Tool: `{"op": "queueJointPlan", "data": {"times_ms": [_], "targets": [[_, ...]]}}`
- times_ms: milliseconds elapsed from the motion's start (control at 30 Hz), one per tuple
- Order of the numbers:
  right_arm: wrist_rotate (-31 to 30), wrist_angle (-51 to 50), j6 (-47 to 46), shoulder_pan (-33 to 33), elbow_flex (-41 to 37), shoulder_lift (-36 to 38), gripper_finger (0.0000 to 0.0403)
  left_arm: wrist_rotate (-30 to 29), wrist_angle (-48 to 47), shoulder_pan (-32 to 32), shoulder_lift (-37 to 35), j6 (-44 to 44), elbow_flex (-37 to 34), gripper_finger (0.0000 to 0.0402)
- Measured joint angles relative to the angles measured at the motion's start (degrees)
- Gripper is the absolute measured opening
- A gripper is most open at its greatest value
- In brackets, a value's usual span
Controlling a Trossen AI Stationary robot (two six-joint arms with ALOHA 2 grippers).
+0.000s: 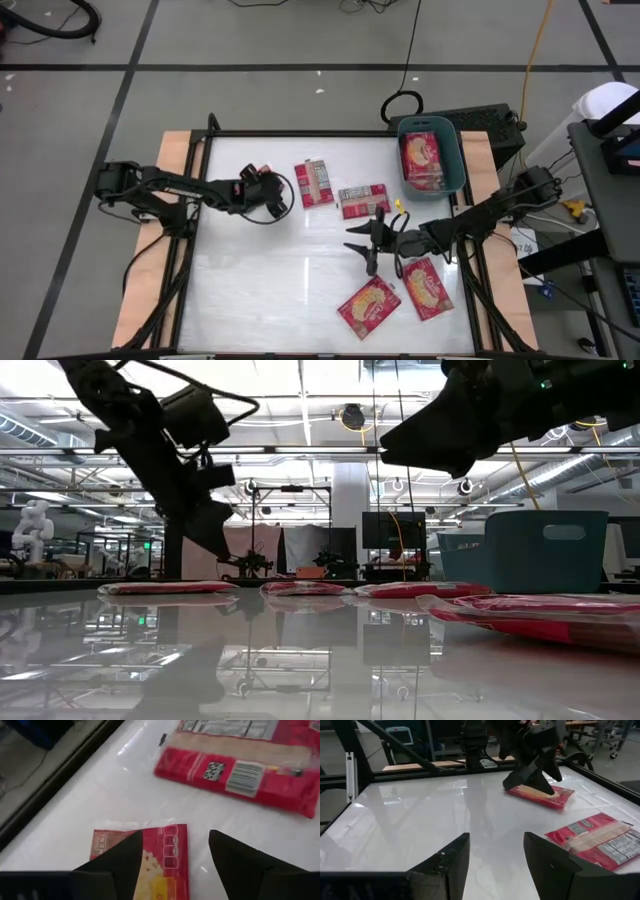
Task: Sort popcorn bags into baskets
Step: Put the red popcorn bag into the blue bin
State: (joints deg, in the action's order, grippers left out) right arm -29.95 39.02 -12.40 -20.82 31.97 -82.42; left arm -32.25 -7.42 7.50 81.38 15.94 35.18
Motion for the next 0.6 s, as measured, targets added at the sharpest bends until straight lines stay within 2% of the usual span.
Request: {"op": "queueJointPlan", "data": {"times_ms": [133,300,400,500,600], "targets": [[-0.04,-0.13,0.03,-0.2,0.0,0.01,0.018,2.73,0.09,1.44,0.0,-0.85,-1.39,0.024],[-0.02,-0.23,0.23,-0.22,0.0,0.01,0.018,1.73,1.66,0.72,0.0,-2.25,-3.7,0.0287],[-0.02,-0.23,-0.07,-0.24,0.0,0.01,0.018,0.29,4.56,-0.07,0.0,-3.28,-6.02,0.0302],[-0.02,-0.23,-0.38,-0.31,0.0,0.01,0.018,0.08,9.26,-0.86,0.0,-4.82,-8.77,0.0297],[-0.02,-0.02,-0.38,-0.31,0.0,0.01,0.018,-0.93,11.66,-1.3,0.0,-5.14,-10.82,0.0274]]}}
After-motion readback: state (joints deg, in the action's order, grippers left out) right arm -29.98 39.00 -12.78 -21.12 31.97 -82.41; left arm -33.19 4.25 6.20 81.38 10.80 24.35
